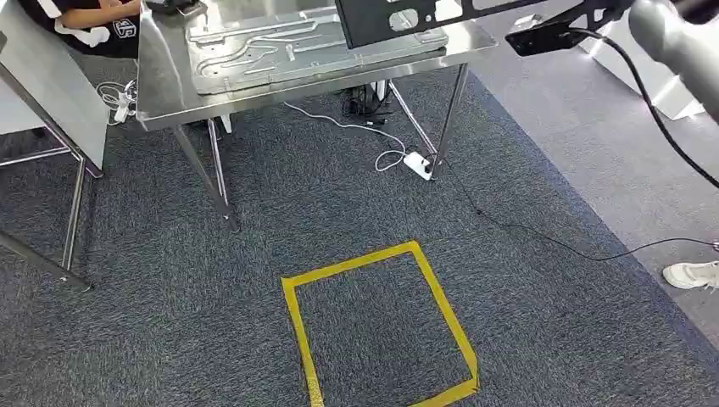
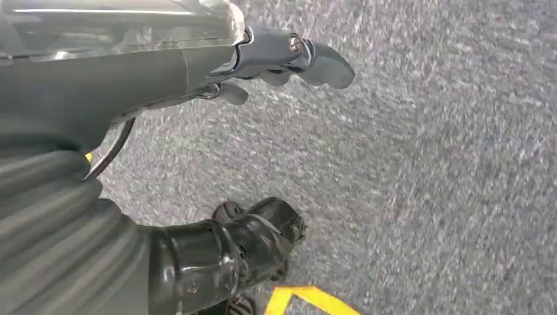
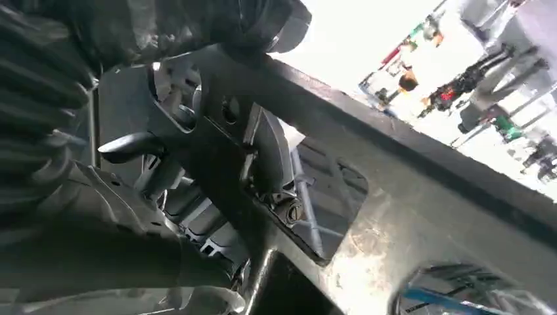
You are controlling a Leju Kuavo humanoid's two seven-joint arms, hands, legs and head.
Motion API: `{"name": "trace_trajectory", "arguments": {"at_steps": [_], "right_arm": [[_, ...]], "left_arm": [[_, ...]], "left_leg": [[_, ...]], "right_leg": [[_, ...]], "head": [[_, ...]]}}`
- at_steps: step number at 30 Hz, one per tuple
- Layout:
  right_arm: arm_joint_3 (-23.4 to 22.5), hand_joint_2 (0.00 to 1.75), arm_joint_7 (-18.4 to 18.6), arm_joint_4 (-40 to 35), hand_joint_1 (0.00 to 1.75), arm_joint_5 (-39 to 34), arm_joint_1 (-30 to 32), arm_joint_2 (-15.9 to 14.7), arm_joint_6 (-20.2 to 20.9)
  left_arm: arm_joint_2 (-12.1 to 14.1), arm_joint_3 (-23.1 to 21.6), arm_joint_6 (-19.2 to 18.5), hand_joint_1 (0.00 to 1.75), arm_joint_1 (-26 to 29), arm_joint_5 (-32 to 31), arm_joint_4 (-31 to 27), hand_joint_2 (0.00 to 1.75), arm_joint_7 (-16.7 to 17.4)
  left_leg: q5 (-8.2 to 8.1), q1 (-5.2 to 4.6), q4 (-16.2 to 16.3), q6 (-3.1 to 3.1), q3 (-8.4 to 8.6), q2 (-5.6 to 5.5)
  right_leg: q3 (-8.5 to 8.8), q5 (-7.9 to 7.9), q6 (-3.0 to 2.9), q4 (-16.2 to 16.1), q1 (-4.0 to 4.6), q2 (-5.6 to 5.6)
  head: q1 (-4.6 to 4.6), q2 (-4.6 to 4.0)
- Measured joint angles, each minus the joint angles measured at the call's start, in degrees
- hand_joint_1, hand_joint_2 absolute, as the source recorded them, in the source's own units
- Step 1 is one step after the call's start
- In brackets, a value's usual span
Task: Take the parts from the cabinet and place them on the table.
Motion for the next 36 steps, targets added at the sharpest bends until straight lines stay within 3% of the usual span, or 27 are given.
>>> {"name": "trace_trajectory", "arguments": {"at_steps": [3,4,5,6,7,9,10,11,12,14,15,16,19,20,21,22,24,25,26,27,28,30,31,35,36], "right_arm": [[0.1,1.75,0.0,0.1,1.75,-0.2,0.0,0.1,-0.1],[0.1,1.75,0.0,0.1,1.75,-0.2,-0.1,0.0,0.0],[0.1,1.75,0.0,0.1,1.75,-0.2,-0.1,-0.1,-0.1],[0.1,1.75,0.0,0.1,1.75,-0.2,-0.1,0.0,-0.1],[0.1,1.75,0.0,0.1,1.75,-0.2,-0.2,0.0,-0.1],[0.3,1.75,0.0,0.1,1.75,-0.3,-0.1,0.0,-0.1],[0.5,1.75,0.0,0.1,1.75,-0.3,-0.1,0.0,-0.1],[0.6,1.75,0.0,0.1,1.75,-0.4,0.0,0.0,-0.1],[0.7,1.75,0.0,0.1,1.75,-0.5,0.1,0.0,-0.1],[0.7,1.75,0.0,0.1,1.75,-0.6,0.0,0.0,-0.1],[0.7,1.75,0.0,0.1,1.75,-0.7,0.0,0.0,-0.1],[0.7,1.75,0.1,0.1,1.75,-0.8,-0.1,0.0,-0.1],[0.9,1.75,0.2,0.1,1.75,-1.0,0.0,-0.1,-0.1],[0.9,1.75,0.2,0.1,1.75,-1.0,0.0,-0.1,-0.1],[0.9,1.75,0.2,0.1,1.75,-1.0,0.0,-0.2,-0.2],[0.9,1.75,0.2,0.1,1.75,-1.1,-0.1,-0.4,-0.1],[0.9,1.75,0.3,0.1,1.75,-1.2,-0.3,-0.5,-0.1],[1.0,1.75,0.2,0.1,1.75,-1.2,-0.2,-0.5,-0.1],[1.0,1.75,0.2,0.1,1.75,-1.2,0.1,-0.5,-0.1],[1.0,1.75,0.2,0.1,1.75,-1.2,0.3,-0.6,-0.1],[1.0,1.75,0.2,0.1,1.75,-1.2,0.4,-0.7,-0.1],[1.0,1.75,0.2,0.1,1.75,-1.2,0.3,-0.8,-0.2],[1.1,1.75,0.3,0.1,1.75,-1.2,0.3,-0.9,-0.3],[1.2,1.75,0.3,0.1,1.75,-1.5,0.6,-1.0,-0.6],[1.2,1.75,0.3,0.1,1.75,-1.5,0.6,-1.1,-0.7]], "left_arm": [[0.0,0.1,0.0,0.00,-0.2,-0.1,0.0,1.75,0.0],[-0.1,0.1,0.0,0.00,-0.2,-0.2,0.0,1.75,0.0],[0.0,0.1,0.0,0.00,-0.3,-0.2,0.0,1.75,0.0],[-0.1,0.1,0.1,0.00,-0.2,-0.2,0.0,1.75,0.0],[-0.1,0.1,0.1,0.00,-0.2,-0.3,0.0,1.75,0.0],[0.0,0.2,0.1,0.00,-0.2,-0.3,0.0,1.75,0.0],[0.0,0.2,0.1,0.00,-0.2,-0.3,0.0,1.75,0.0],[-0.1,0.3,0.1,0.00,-0.2,-0.3,0.0,1.75,0.0],[-0.1,0.3,0.1,0.00,-0.2,-0.3,0.0,1.75,0.0],[-0.1,0.4,0.1,0.00,-0.2,-0.3,0.0,1.75,0.0],[0.0,0.5,0.1,0.00,-0.2,-0.3,0.0,1.75,0.0],[0.0,0.6,0.2,0.00,-0.2,-0.3,0.0,1.75,0.0],[0.0,0.8,0.3,0.00,-0.3,-0.4,0.0,1.75,0.0],[0.0,0.9,0.4,0.00,-0.3,-0.5,0.0,1.75,0.1],[0.0,1.0,0.4,0.00,-0.3,-0.5,-0.1,1.75,0.1],[0.0,1.1,0.5,0.00,-0.1,-0.5,-0.1,1.75,0.1],[0.0,1.2,0.4,0.00,-0.3,-0.5,-0.1,1.75,0.1],[0.0,1.2,0.4,0.00,-0.4,-0.5,-0.1,1.75,0.1],[0.0,1.2,0.4,0.00,-0.5,-0.5,-0.1,1.75,0.1],[0.0,1.2,0.4,0.00,-0.5,-0.6,-0.1,1.75,0.1],[0.0,1.2,0.4,0.00,-0.5,-0.7,-0.1,1.75,0.0],[0.0,1.3,0.4,0.00,-0.2,-0.8,-0.1,1.75,0.0],[0.0,1.3,0.4,0.00,-0.1,-0.8,-0.1,1.75,-0.1],[-0.1,1.4,0.5,0.00,-0.3,-1.1,-0.1,1.75,-0.3],[0.0,1.4,0.5,0.00,-0.4,-1.2,-0.1,1.75,-0.3]], "left_leg": [[-0.29,-0.17,0.7,-0.52,-0.48,-0.11],[-0.28,-0.21,0.5,-0.66,-0.44,-0.10],[-0.71,-0.23,0.8,-1.03,-0.63,-0.08],[-1.56,-0.09,2.2,-1.59,-1.01,-0.01],[-3.12,0.14,5.1,-1.91,-2.42,-0.01],[-6.66,0.61,14.1,-2.48,-7.19,0.02],[-7.06,0.75,17.4,-2.63,-9.31,0.03],[-6.49,0.84,18.1,-2.67,-10.15,0.04],[-4.59,0.93,16.6,-2.65,-10.00,0.04],[1.87,0.90,6.4,-2.06,-5.77,0.03],[4.00,0.75,1.0,-1.66,-3.52,-0.02],[2.79,0.38,0.6,-1.31,-2.83,-0.04],[2.64,-0.10,-0.7,-0.95,-2.10,0.00],[2.66,-0.11,-1.1,-0.81,-1.82,0.01],[3.05,0.59,-2.3,-0.39,-1.05,0.11],[3.05,0.40,-2.9,-0.16,-0.35,0.26],[2.73,0.26,-2.8,0.36,-0.16,0.29],[2.49,0.13,-2.7,0.58,-0.07,0.30],[2.14,0.07,-2.4,0.67,0.01,0.28],[1.76,0.04,-2.0,0.63,0.15,0.15],[1.29,0.04,-1.7,0.58,0.43,0.00],[0.12,0.03,-0.7,0.28,0.85,-0.17],[-0.41,-0.15,-0.3,0.02,0.74,-0.23],[-0.71,-0.18,0.0,-0.67,0.50,-0.22],[-1.41,-0.26,0.4,-1.11,0.20,-0.17]], "right_leg": [[0.06,-0.03,-0.72,-0.5,0.58,0.26],[0.04,-0.03,-0.91,-0.6,0.56,0.27],[0.46,0.19,-1.35,-1.2,-0.01,0.23],[0.95,0.13,-1.67,-1.6,-0.07,0.14],[1.20,0.07,-1.84,-1.7,-0.14,0.12],[1.63,-0.19,-2.02,-1.8,-0.22,0.15],[1.81,-0.36,-2.03,-1.8,-0.25,0.17],[1.96,-0.50,-1.99,-1.8,-0.25,0.21],[2.21,-0.70,-1.96,-1.8,-0.24,0.26],[3.09,-1.26,-1.70,-1.8,-0.14,0.33],[3.56,-1.55,-1.55,-1.9,-0.12,0.31],[3.74,-1.53,-1.40,-2.6,-0.24,0.26],[3.80,-1.29,-0.42,-3.2,-0.24,0.38],[4.05,-1.26,0.01,-3.6,-0.15,0.40],[3.96,-1.66,0.23,-3.4,-0.25,0.36],[3.14,-2.91,0.04,-1.1,-0.14,0.23],[-1.59,-6.73,-0.02,7.7,0.09,0.28],[-3.82,-7.82,0.07,11.4,0.12,0.28],[-5.75,-7.94,0.12,14.1,0.12,0.27],[-6.13,-6.59,0.12,13.7,0.12,0.26],[-5.16,-3.95,0.05,10.7,0.11,0.25],[-1.17,1.94,-0.25,1.0,0.12,0.20],[-0.34,0.90,-0.50,-0.3,0.34,0.13],[-0.07,0.71,-1.22,-1.2,0.87,0.30],[0.54,0.83,-1.54,-1.8,0.03,0.17]], "head": [[0.00,0.02],[0.05,0.02],[0.02,0.02],[-0.11,0.02],[-0.13,0.02],[-0.13,0.02],[-0.15,0.02],[-0.15,0.00],[-0.13,0.02],[-0.15,0.02],[-0.15,0.00],[-0.11,0.00],[-0.13,0.00],[-0.13,0.00],[-0.11,0.02],[-0.06,0.02],[-0.06,0.02],[-0.06,0.02],[-0.06,0.02],[-0.06,0.02],[-0.04,0.00],[-0.04,0.02],[-0.07,0.00],[-0.04,0.00],[-0.04,0.02]]}}
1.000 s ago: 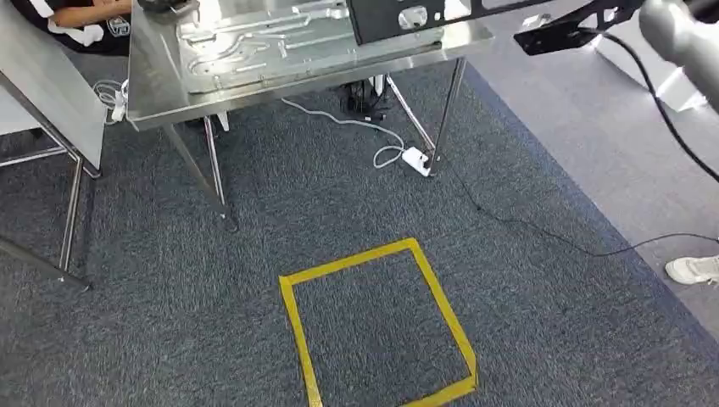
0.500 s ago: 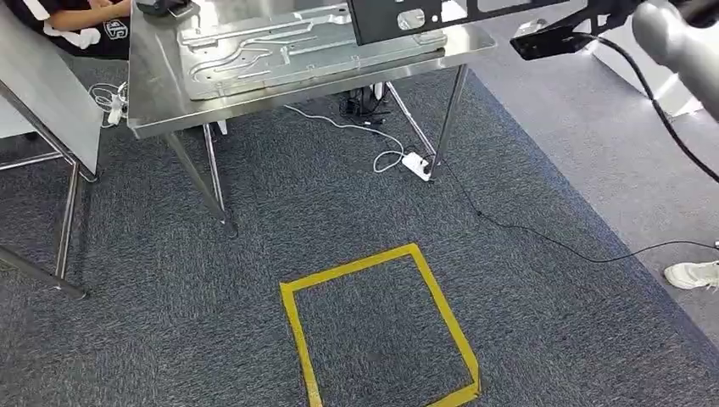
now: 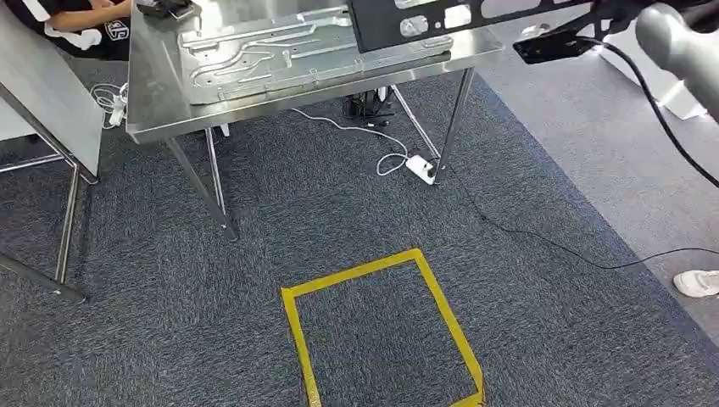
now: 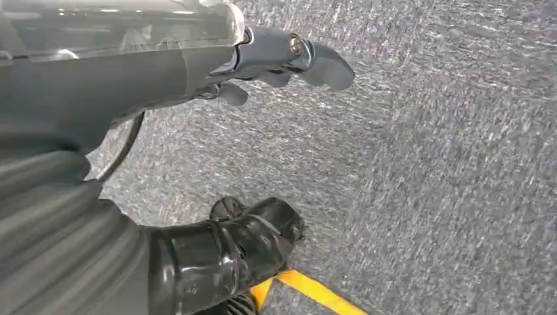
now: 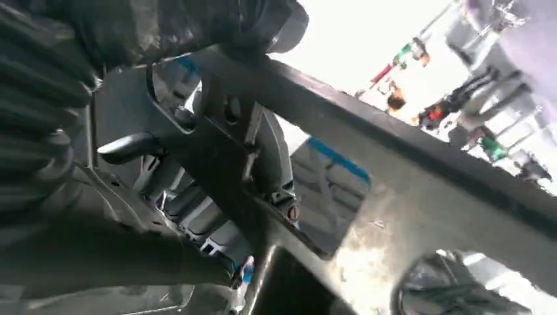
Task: Take the parts from the cabinet and place them on the table.
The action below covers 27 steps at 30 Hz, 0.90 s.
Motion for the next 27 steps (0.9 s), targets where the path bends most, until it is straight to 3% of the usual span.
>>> {"name": "trace_trajectory", "arguments": {"at_steps": [1,2,4,5,6,7,9,10,11,14,15,16,17,19,20,21,22,24,25,26,27], "right_arm": [[0.0,1.75,0.0,0.0,1.75,0.0,0.0,0.0,-0.1],[0.0,1.75,0.0,0.0,1.75,-0.1,-0.1,0.0,-0.1],[0.3,1.75,0.0,0.0,1.75,-0.1,0.0,0.1,-0.2],[0.3,1.75,0.0,0.0,1.75,-0.1,0.3,0.1,-0.2],[0.3,1.75,0.0,0.0,1.75,-0.2,0.5,0.1,-0.2],[0.3,1.75,0.0,0.0,1.75,-0.2,0.5,0.1,-0.2],[0.3,1.75,0.0,0.0,1.75,-0.2,0.4,0.1,-0.2],[0.3,1.75,0.0,0.0,1.75,-0.2,0.4,0.0,-0.2],[0.3,1.75,0.0,0.0,1.75,-0.2,0.3,0.0,-0.2],[0.3,1.75,0.0,0.0,1.75,-0.2,0.5,0.0,-0.2],[0.3,1.75,0.0,0.0,1.75,-0.2,0.5,0.0,-0.1],[0.3,1.75,0.0,0.0,1.75,-0.2,0.4,-0.1,-0.1],[0.3,1.75,0.0,0.0,1.75,-0.2,0.2,-0.1,0.0],[0.3,1.75,0.0,0.0,1.75,-0.2,0.2,-0.1,0.1],[0.4,1.75,-0.1,0.0,1.75,-0.2,0.3,-0.1,0.3],[0.4,1.75,-0.1,0.0,1.75,-0.2,0.4,-0.1,0.4],[0.4,1.75,-0.1,0.0,1.75,-0.2,0.4,-0.1,0.5],[0.4,1.75,-0.1,0.0,1.75,-0.2,0.1,-0.1,0.5],[0.4,1.75,-0.1,0.0,1.75,-0.2,0.1,-0.1,0.6],[0.5,1.75,-0.2,0.0,1.75,-0.2,-0.2,0.0,0.7],[0.5,1.75,-0.3,0.0,1.75,-0.2,-0.2,0.0,0.7]], "left_arm": [[-0.2,0.0,0.0,0.00,0.0,-0.1,0.0,1.75,0.0],[-0.1,0.0,0.1,0.00,0.0,-0.1,0.0,1.75,0.0],[-0.1,0.2,0.1,0.00,0.0,-0.2,0.0,1.75,0.0],[-0.1,0.2,0.1,0.00,0.0,-0.2,0.0,1.75,0.0],[-0.1,0.2,0.1,0.00,0.1,-0.2,0.0,1.75,0.0],[-0.1,0.2,0.1,0.00,0.1,-0.2,0.0,1.75,0.0],[-0.1,0.2,0.1,0.00,0.1,-0.2,0.0,1.75,0.0],[0.0,0.2,0.1,0.00,0.2,-0.2,0.0,1.75,0.0],[0.0,0.3,0.1,0.00,0.3,-0.2,0.0,1.75,0.0],[0.0,0.3,0.1,0.00,0.0,-0.3,0.0,1.75,0.0],[0.0,0.3,0.1,0.00,0.0,-0.4,0.0,1.75,0.0],[0.0,0.3,0.1,0.00,0.1,-0.5,0.0,1.75,0.0],[0.0,0.3,0.1,0.00,0.1,-0.5,0.0,1.75,0.0],[0.0,0.3,0.0,0.00,-0.1,-0.6,0.0,1.75,0.0],[0.0,0.3,0.0,0.00,-0.1,-0.6,0.0,1.75,0.0],[0.0,0.3,-0.1,0.00,-0.1,-0.6,0.0,1.75,0.0],[0.0,0.3,-0.1,0.00,-0.1,-0.6,0.0,1.75,0.0],[0.0,0.3,-0.2,0.00,0.1,-0.6,0.0,1.75,0.0],[0.0,0.3,-0.2,0.00,0.2,-0.7,0.0,1.75,0.0],[0.0,0.3,-0.3,0.00,0.0,-0.7,0.0,1.75,0.0],[0.0,0.3,-0.3,0.00,0.1,-0.7,0.0,1.75,0.0]], "left_leg": [[-0.82,-0.02,1.7,-0.39,-0.34,0.10],[-2.46,0.25,5.4,-0.73,-2.01,0.08],[-5.73,0.79,14.5,-1.21,-6.87,0.10],[-5.97,0.98,17.1,-1.38,-8.71,0.11],[-4.50,1.15,16.8,-1.50,-9.32,0.12],[-2.15,1.23,14.2,-1.49,-8.65,0.12],[4.71,1.23,3.3,-0.95,-4.36,0.12],[5.22,1.08,0.4,-0.60,-3.20,0.10],[4.73,0.60,-0.1,-0.45,-2.58,0.10],[3.97,0.46,-1.1,0.07,-2.24,0.09],[4.33,1.12,-2.4,0.55,-1.35,0.17],[4.30,0.96,-2.7,0.82,-0.83,0.31],[4.16,0.89,-2.8,1.25,-0.66,0.36],[3.86,0.72,-2.7,1.63,-0.42,0.37],[3.61,0.62,-2.6,1.75,-0.33,0.36],[3.35,0.57,-2.4,1.76,-0.19,0.28],[2.96,0.58,-2.1,1.67,0.05,0.12],[1.89,0.60,-1.2,1.41,0.55,-0.07],[1.28,0.58,-0.7,1.13,0.50,-0.08],[0.94,0.18,0.1,0.78,0.09,-0.18],[0.95,0.24,-0.1,0.70,-0.01,-0.15]], "right_leg": [[0.50,-0.09,-0.37,-0.4,-0.10,-0.03],[0.85,-0.16,-0.55,-0.6,-0.13,-0.04],[1.31,-0.48,-0.65,-0.7,-0.24,0.00],[1.54,-0.68,-0.63,-0.7,-0.27,0.03],[1.88,-0.92,-0.59,-0.7,-0.27,0.10],[2.21,-1.19,-0.55,-0.7,-0.27,0.13],[3.24,-1.82,-0.29,-0.7,-0.25,0.11],[3.44,-2.01,-0.16,-0.9,-0.34,0.06],[3.32,-1.98,0.13,-0.9,-0.06,0.18],[3.29,-1.88,1.02,-1.5,-0.07,0.23],[3.19,-2.38,1.40,-1.3,-0.17,0.21],[2.85,-3.11,1.24,0.2,-0.08,0.09],[1.25,-4.75,1.05,3.4,-0.08,0.08],[-3.68,-8.20,1.10,12.4,0.12,0.11],[-5.98,-8.84,1.21,15.9,0.10,0.10],[-6.79,-7.92,1.22,16.4,0.09,0.10],[-6.20,-5.63,1.14,14.1,0.08,0.08],[-2.17,0.38,0.95,4.5,0.05,0.02],[-0.85,0.63,0.79,1.4,0.09,-0.08],[-0.26,-0.04,0.87,0.6,0.56,-0.06],[-0.39,-0.04,0.59,0.9,0.42,0.13]], "head": [[-0.22,-0.02],[-0.20,-0.02],[-0.20,0.00],[-0.22,0.00],[-0.20,-0.02],[-0.22,-0.02],[-0.20,0.00],[-0.18,-0.02],[-0.20,-0.02],[-0.20,0.00],[-0.20,0.00],[-0.15,0.00],[-0.11,0.00],[-0.11,-0.02],[-0.11,-0.02],[-0.09,-0.02],[-0.09,0.00],[-0.09,0.00],[-0.09,0.00],[-0.02,-0.02],[-0.09,0.00]]}}
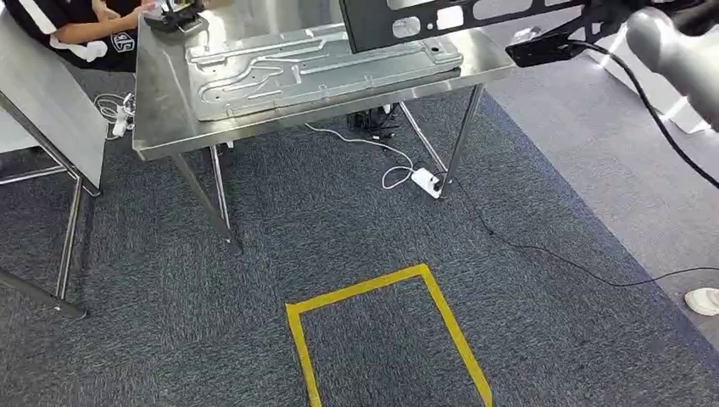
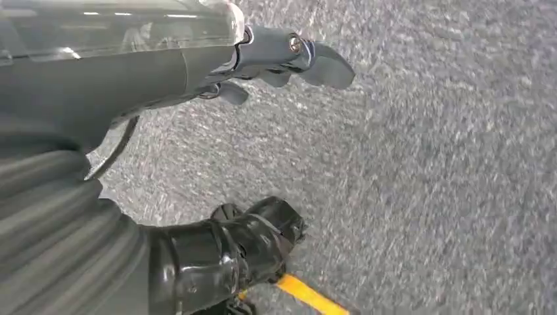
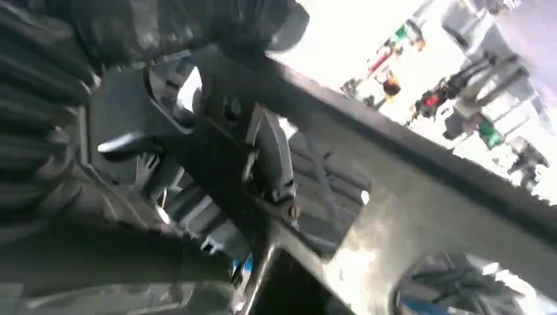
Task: Take the parts from the cabinet and place them on the table.
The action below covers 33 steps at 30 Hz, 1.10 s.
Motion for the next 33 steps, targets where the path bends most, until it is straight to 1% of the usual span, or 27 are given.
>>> {"name": "trace_trajectory", "arguments": {"at_steps": [2,3,4,5,7,8,9,10,12,13,14,15,17,18,19,20,21,23,24,25,26,27,28,29,30,32,33], "right_arm": [[0.2,1.75,-0.1,0.0,1.75,0.0,0.1,0.0,0.0],[0.3,1.75,-0.2,0.1,1.75,0.0,0.1,0.0,0.0],[0.3,1.75,-0.2,0.2,1.75,0.1,0.1,0.2,0.0],[0.5,1.75,-0.2,0.3,1.75,0.1,0.1,0.4,0.0],[0.9,1.75,-0.2,0.7,1.75,0.2,0.5,1.1,-0.3],[1.1,1.75,-0.2,1.0,1.75,0.3,1.1,1.6,-0.5],[1.3,1.75,-0.2,1.2,1.75,0.4,1.7,2.2,-0.8],[1.7,1.75,-0.2,1.6,1.75,0.6,2.4,3.2,-1.3],[2.4,1.75,0.5,3.0,1.75,1.0,3.2,6.5,-2.2],[2.8,1.75,0.7,3.9,1.75,1.2,3.3,8.1,-2.7],[2.9,1.75,0.8,5.0,1.75,1.4,3.3,8.9,-3.1],[2.9,1.75,0.9,5.4,1.75,1.5,3.3,9.9,-3.3],[3.3,1.75,1.0,6.0,1.75,1.5,3.6,11.1,-3.4],[3.4,1.75,0.9,6.2,1.75,1.5,3.6,11.6,-3.4],[3.4,1.75,0.8,6.5,1.75,1.6,3.8,11.8,-3.5],[3.5,1.75,0.5,6.7,1.75,1.6,3.5,12.1,-3.5],[3.6,1.75,0.5,7.0,1.75,1.6,3.2,12.3,-3.5],[3.9,1.75,0.3,7.6,1.75,1.7,3.4,12.5,-3.6],[4.1,1.75,0.3,7.7,1.75,1.7,3.5,12.6,-3.6],[4.2,1.75,0.3,7.9,1.75,1.7,3.7,12.8,-3.6],[4.2,1.75,0.3,8.0,1.75,1.7,3.6,12.9,-3.6],[4.2,1.75,0.3,8.1,1.75,1.7,3.5,12.9,-3.6],[4.2,1.75,0.3,8.1,1.75,1.7,3.3,13.0,-3.6],[4.2,1.75,0.3,8.5,1.75,1.7,3.3,13.0,-3.6],[4.3,1.75,0.3,8.5,1.75,1.7,3.2,13.5,-3.6],[4.5,1.75,0.2,8.7,1.75,1.7,3.4,13.7,-3.7],[4.6,1.75,0.1,8.7,1.75,1.7,3.3,13.7,-3.7]], "left_arm": [[-0.1,0.0,-0.2,0.00,-0.2,-0.2,0.0,1.75,0.0],[0.0,0.0,-0.3,0.00,-0.2,-0.4,0.0,1.75,0.0],[-0.1,0.0,-0.5,0.00,-0.2,-0.5,0.0,1.75,-0.1],[0.0,0.0,-0.5,0.00,-0.2,-0.5,0.0,1.75,-0.1],[0.0,0.0,-0.6,0.00,-0.2,-0.6,0.0,1.75,-0.1],[0.0,0.0,-0.7,0.00,-0.2,-0.6,0.0,1.75,0.0],[-0.2,0.0,-0.7,0.00,-0.2,-0.6,0.0,1.75,0.0],[-0.5,0.0,-0.3,0.00,-0.2,-0.5,0.0,1.75,0.0],[-1.4,0.3,1.1,0.00,-0.4,-0.5,0.0,1.75,-0.2],[-1.7,0.5,1.4,0.00,-0.5,-0.5,0.0,1.75,-0.2],[-1.9,0.6,1.5,0.00,-0.7,-0.5,0.0,1.75,-0.2],[-2.3,0.6,1.5,0.00,-1.1,-0.5,0.0,1.75,-0.1],[-2.4,0.8,1.5,0.00,-1.4,-0.4,0.0,1.75,0.0],[-2.4,1.0,1.5,0.00,-1.5,-0.4,0.0,1.75,0.0],[-2.5,1.1,1.4,0.00,-1.3,-0.4,0.0,1.75,0.2],[-2.8,1.2,1.4,0.00,-1.1,-0.3,0.0,1.75,0.4],[-2.9,1.3,1.4,0.00,-1.2,-0.3,0.0,1.75,0.4],[-3.0,1.4,1.4,0.00,-1.3,-0.3,0.0,1.75,0.5],[-3.0,1.4,1.4,0.00,-1.3,-0.3,0.0,1.75,0.6],[-3.0,1.4,1.4,0.00,-1.2,-0.3,0.0,1.75,0.6],[-3.1,1.5,1.4,0.00,-1.2,-0.3,0.0,1.75,0.7],[-3.2,1.5,1.4,0.00,-1.1,-0.2,0.0,1.75,0.7],[-3.3,1.6,1.4,0.00,-1.1,-0.2,0.0,1.75,0.7],[-3.3,1.7,1.4,0.00,-1.0,-0.1,0.0,1.75,0.7],[-3.3,1.8,1.4,0.00,-1.2,0.0,0.0,1.75,0.7],[-3.3,2.0,1.4,0.00,-1.3,0.0,0.0,1.75,0.9],[-3.3,2.1,1.4,0.00,-1.3,0.0,0.0,1.75,1.0]], "left_leg": [[-0.11,0.09,-0.1,-0.28,0.13,0.04],[-0.45,-0.06,-0.1,-0.59,0.34,0.01],[-1.10,0.07,0.9,-1.06,0.06,0.10],[-2.32,0.20,3.4,-1.48,-1.06,0.21],[-5.57,0.62,12.0,-2.08,-5.62,0.23],[-6.43,0.74,15.8,-2.27,-8.05,0.23],[-5.79,0.82,17.1,-2.29,-9.47,0.24],[-3.70,0.83,15.5,-2.27,-9.41,0.23],[2.79,0.74,6.0,-1.67,-5.97,0.23],[5.26,0.42,0.7,-0.95,-4.25,0.25],[4.52,0.07,0.3,-0.43,-3.43,0.33],[4.65,-0.06,-0.8,-0.19,-3.21,0.30],[4.20,-0.08,-1.1,-0.09,-3.17,0.23],[4.27,0.02,-1.9,0.09,-2.50,0.22],[4.57,0.55,-3.1,0.15,-1.56,0.32],[4.44,0.56,-3.4,0.41,-1.07,0.22],[4.25,0.52,-3.4,0.66,-0.89,0.23],[3.63,0.46,-3.1,0.96,-0.58,0.13],[3.30,0.46,-2.8,0.92,-0.46,0.05],[2.81,0.47,-2.4,0.85,-0.22,-0.04],[2.32,0.47,-2.1,0.79,-0.02,-0.09],[1.67,0.47,-1.5,0.64,0.25,-0.14],[1.02,0.43,-0.9,0.42,0.31,-0.15],[0.64,0.29,-0.6,0.12,-0.06,-0.11],[0.45,0.18,0.1,-0.11,-0.39,-0.12],[0.49,0.36,-0.3,-0.50,-0.30,-0.10],[0.37,0.18,-0.4,-0.74,-0.15,-0.13]], "right_leg": [[-0.05,-0.20,-0.37,-0.1,0.30,0.03],[0.33,-0.18,-0.76,-0.5,-0.21,-0.01],[0.87,-0.28,-1.09,-0.9,-0.32,-0.11],[1.19,-0.39,-1.41,-1.0,-0.44,-0.17],[1.57,-0.60,-1.64,-1.1,-0.46,0.00],[1.74,-0.80,-1.67,-1.1,-0.44,0.06],[1.98,-1.00,-1.63,-1.1,-0.43,0.20],[2.30,-1.22,-1.63,-1.1,-0.38,0.29],[3.06,-1.69,-1.56,-1.1,-0.28,0.83],[3.29,-1.92,-1.49,-1.2,-0.33,0.95],[3.25,-1.90,-1.28,-1.5,-0.15,0.97],[3.17,-1.76,-0.99,-1.7,-0.28,1.05],[3.36,-1.84,-0.40,-2.1,-0.39,0.82],[3.73,-1.92,0.00,-2.5,-0.21,0.72],[3.65,-2.48,0.09,-1.8,-0.23,0.14],[2.63,-3.77,-0.02,0.7,-0.07,-0.02],[0.56,-5.49,-0.05,4.6,-0.01,0.05],[-4.79,-8.43,0.14,13.6,0.05,0.02],[-6.41,-8.17,0.23,15.5,0.02,0.00],[-6.51,-6.15,0.22,14.2,0.01,-0.03],[-5.45,-3.62,0.14,11.1,0.01,-0.03],[-3.18,-0.20,-0.02,5.6,0.02,-0.04],[-1.30,2.10,-0.20,0.8,0.04,-0.06],[-0.68,0.83,-0.35,0.6,0.22,-0.05],[-0.64,0.91,-0.49,-0.4,0.50,0.10],[-0.68,0.70,-0.82,-0.3,0.73,0.16],[-0.51,0.72,-1.05,-0.6,0.49,0.17]], "head": [[0.02,0.00],[0.05,0.00],[0.00,-0.02],[-0.04,0.00],[-0.02,0.00],[-0.02,0.00],[-0.02,0.00],[-0.02,0.00],[-0.04,0.00],[0.00,0.00],[0.02,0.00],[-0.04,-0.02],[-0.04,0.00],[-0.04,0.00],[0.02,0.00],[0.07,-0.02],[0.02,0.00],[0.05,-0.02],[0.02,0.00],[0.05,0.00],[0.05,-0.02],[0.05,0.00],[0.05,0.00],[0.02,0.00],[-0.04,0.00],[0.02,-0.02],[0.05,0.00]]}}
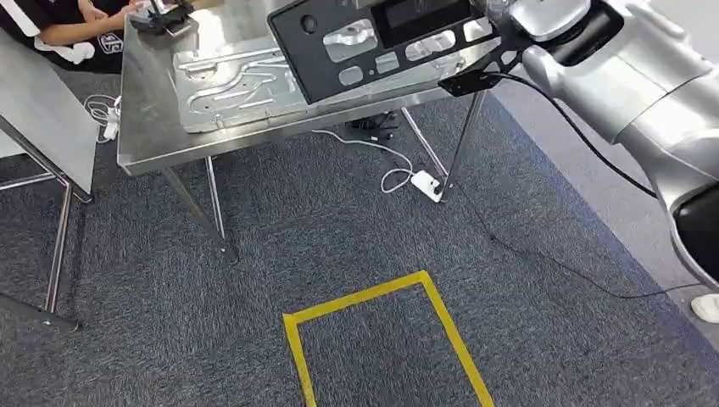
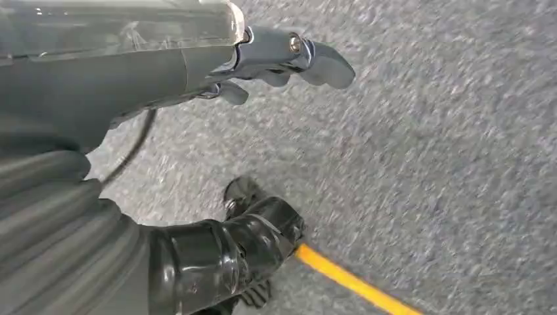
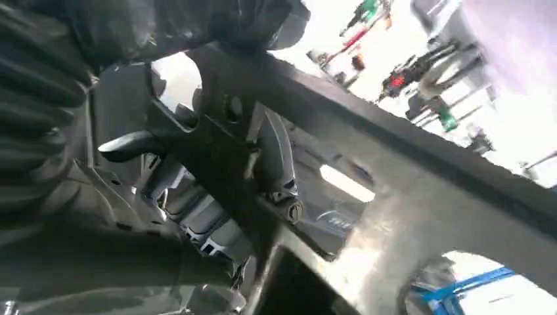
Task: Take the parts from the cabinet and place them on the table.
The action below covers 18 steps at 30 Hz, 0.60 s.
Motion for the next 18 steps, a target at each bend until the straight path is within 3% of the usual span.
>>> {"name": "trace_trajectory", "arguments": {"at_steps": [2,3,5,6,7,8,10,11,15,16,17,18], "right_arm": [[0.0,1.75,-0.1,0.2,1.75,0.0,-0.1,0.2,-0.2],[0.0,1.75,-0.2,0.4,1.75,0.0,-0.1,0.5,-0.2],[0.4,1.75,-0.3,0.8,1.75,0.0,0.1,1.0,-0.2],[0.5,1.75,-0.5,0.9,1.75,0.0,0.3,1.1,-0.2],[0.5,1.75,-0.6,1.0,1.75,0.0,0.6,1.2,-0.3],[0.5,1.75,-0.7,1.1,1.75,0.0,0.6,1.3,-0.4],[0.5,1.75,-0.7,1.2,1.75,0.0,0.5,1.4,-0.6],[0.5,1.75,-0.7,1.4,1.75,0.0,0.4,1.5,-0.7],[0.5,1.75,-0.7,1.8,1.75,0.1,0.2,1.6,-0.9],[0.5,1.75,-0.7,1.8,1.75,0.1,0.1,1.6,-0.9],[0.5,1.75,-0.7,1.9,1.75,0.1,0.0,1.5,-1.0],[0.5,1.75,-0.7,2.0,1.75,0.2,-0.1,1.5,-1.0]], "left_arm": [[-0.2,0.1,0.0,0.00,0.1,0.0,0.0,1.75,0.0],[-0.2,0.2,0.0,0.00,0.1,0.0,0.0,1.75,0.0],[-0.2,0.4,0.0,0.00,0.1,0.0,0.0,1.75,0.0],[-0.2,0.4,0.0,0.00,0.1,0.0,0.0,1.75,-0.1],[-0.2,0.5,0.1,0.00,0.1,0.1,0.0,1.75,-0.2],[-0.2,0.5,0.1,0.00,0.1,0.1,0.0,1.75,-0.3],[-0.2,0.6,0.2,0.00,0.2,0.1,0.0,1.75,-0.4],[-0.2,0.6,0.2,0.00,0.2,0.1,0.0,1.75,-0.4],[-0.2,0.7,0.2,0.00,0.0,0.0,0.0,1.75,-0.6],[-0.2,0.7,0.2,0.00,0.0,0.0,0.0,1.75,-0.7],[-0.2,0.8,0.2,0.00,0.2,0.0,0.0,1.75,-0.8],[-0.2,0.8,0.2,0.00,0.2,0.0,0.0,1.75,-0.9]], "left_leg": [[-1.60,0.10,2.4,-0.72,-0.94,0.31],[-3.03,0.35,5.7,-0.98,-2.60,0.30],[-6.09,0.71,15.0,-1.48,-7.74,0.33],[-5.98,0.86,17.3,-1.62,-9.46,0.33],[-4.50,0.96,16.9,-1.71,-9.88,0.34],[-1.95,0.99,13.9,-1.71,-9.05,0.36],[4.54,1.03,3.2,-1.32,-4.77,0.42],[4.56,0.88,0.7,-0.97,-3.37,0.37],[3.59,0.28,-0.7,-0.10,-2.82,0.38],[3.86,0.91,-1.7,0.29,-1.99,0.50],[3.81,0.76,-2.1,0.41,-1.48,0.59],[3.58,0.74,-2.1,0.80,-1.26,0.63]], "right_leg": [[1.08,-0.09,-0.59,-0.9,-0.47,-0.23],[1.38,-0.18,-0.78,-1.1,-0.50,-0.25],[1.97,-0.65,-1.03,-1.1,-0.50,-0.24],[2.28,-0.90,-1.01,-1.1,-0.53,-0.24],[2.69,-1.19,-0.94,-1.1,-0.56,-0.23],[3.10,-1.49,-0.82,-1.1,-0.59,-0.23],[4.15,-2.22,-0.52,-1.1,-0.63,-0.25],[4.35,-2.46,-0.29,-1.3,-0.62,-0.26],[4.32,-2.54,0.88,-1.8,-0.45,-0.15],[4.17,-3.06,1.26,-1.5,-0.49,-0.13],[3.98,-3.56,1.23,-0.3,-0.53,-0.24],[2.35,-5.35,1.14,3.1,-0.49,-0.28]], "head": [[-0.04,-0.02],[-0.02,0.00],[-0.04,0.00],[-0.07,0.00],[-0.04,0.00],[-0.04,-0.02],[-0.04,0.00],[0.00,-0.02],[-0.02,0.00],[-0.02,0.00],[0.00,0.00],[-0.02,0.00]]}}
